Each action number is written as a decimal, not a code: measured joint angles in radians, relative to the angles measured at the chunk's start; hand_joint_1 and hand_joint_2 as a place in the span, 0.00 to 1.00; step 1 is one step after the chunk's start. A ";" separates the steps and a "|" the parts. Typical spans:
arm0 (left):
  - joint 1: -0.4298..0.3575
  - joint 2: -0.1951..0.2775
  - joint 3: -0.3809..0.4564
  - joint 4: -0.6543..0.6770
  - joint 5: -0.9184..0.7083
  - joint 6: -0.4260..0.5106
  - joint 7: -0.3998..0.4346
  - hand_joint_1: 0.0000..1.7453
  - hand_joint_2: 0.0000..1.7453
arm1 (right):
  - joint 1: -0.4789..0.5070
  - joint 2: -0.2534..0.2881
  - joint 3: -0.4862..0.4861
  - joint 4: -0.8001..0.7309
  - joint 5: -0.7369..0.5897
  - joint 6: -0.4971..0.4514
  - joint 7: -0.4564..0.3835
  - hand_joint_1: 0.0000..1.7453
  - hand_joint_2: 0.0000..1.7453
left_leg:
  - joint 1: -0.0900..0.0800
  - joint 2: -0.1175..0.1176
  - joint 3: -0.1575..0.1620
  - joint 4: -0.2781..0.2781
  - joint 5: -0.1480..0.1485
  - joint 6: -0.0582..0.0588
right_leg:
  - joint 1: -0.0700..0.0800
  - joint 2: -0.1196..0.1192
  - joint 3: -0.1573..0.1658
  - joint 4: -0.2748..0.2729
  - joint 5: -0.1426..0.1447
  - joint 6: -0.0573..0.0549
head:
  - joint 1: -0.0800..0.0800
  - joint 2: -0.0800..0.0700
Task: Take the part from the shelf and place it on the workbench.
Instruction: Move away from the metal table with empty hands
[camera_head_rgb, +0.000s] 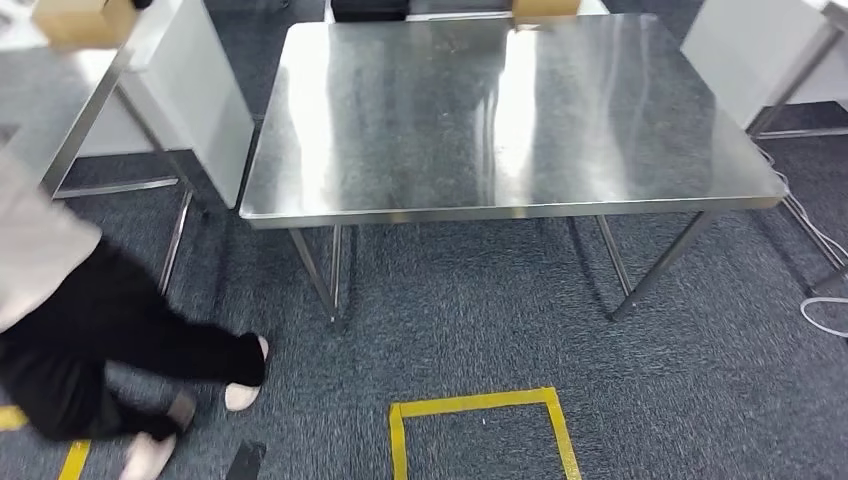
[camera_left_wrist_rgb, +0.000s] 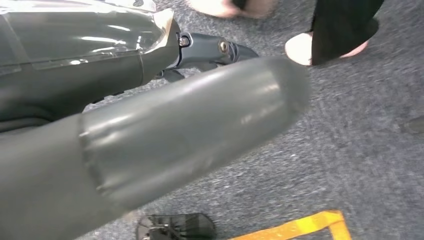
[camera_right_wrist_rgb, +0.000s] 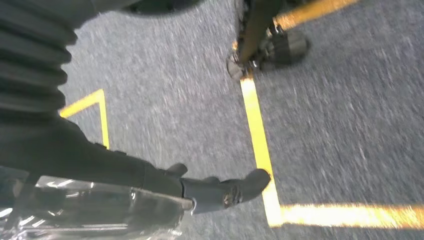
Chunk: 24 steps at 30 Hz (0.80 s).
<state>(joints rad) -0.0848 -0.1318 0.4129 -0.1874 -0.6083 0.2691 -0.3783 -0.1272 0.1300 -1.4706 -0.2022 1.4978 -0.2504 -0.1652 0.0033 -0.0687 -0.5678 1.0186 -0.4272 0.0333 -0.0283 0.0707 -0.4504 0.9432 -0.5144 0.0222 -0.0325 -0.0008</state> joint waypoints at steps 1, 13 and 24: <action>-0.001 -0.001 0.000 0.000 0.000 0.000 0.001 0.00 0.00 | 0.001 0.000 0.000 0.000 0.000 0.000 0.000 0.00 0.00 | 0.001 0.011 0.006 -0.012 0.002 0.004 | 0.000 0.007 -0.003 -0.002 0.000 0.006 | -0.003 0.000; -0.016 -0.011 0.001 -0.001 -0.001 -0.005 0.008 0.00 0.00 | 0.001 -0.013 0.000 0.000 -0.005 0.003 0.004 0.00 0.00 | 0.006 0.128 0.040 -0.051 -0.035 -0.012 | -0.003 -0.122 -0.089 0.044 0.044 0.049 | 0.007 0.000; -0.021 -0.010 -0.002 -0.001 -0.020 -0.016 0.011 0.00 0.00 | 0.003 -0.010 0.000 0.001 -0.026 -0.002 0.017 0.00 0.00 | 0.013 0.073 -0.064 0.235 -0.199 -0.035 | 0.008 -0.028 -0.126 0.047 0.083 -0.017 | 0.004 0.000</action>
<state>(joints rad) -0.1057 -0.1415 0.4113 -0.1887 -0.6286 0.2533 -0.3674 -0.1242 0.1198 -1.4706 -0.2014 1.4722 -0.2520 -0.1480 0.0167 0.0044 -0.6317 1.2533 -0.6259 -0.0018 -0.0206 0.0426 -0.5765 0.9901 -0.4312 0.0052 -0.0284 -0.0008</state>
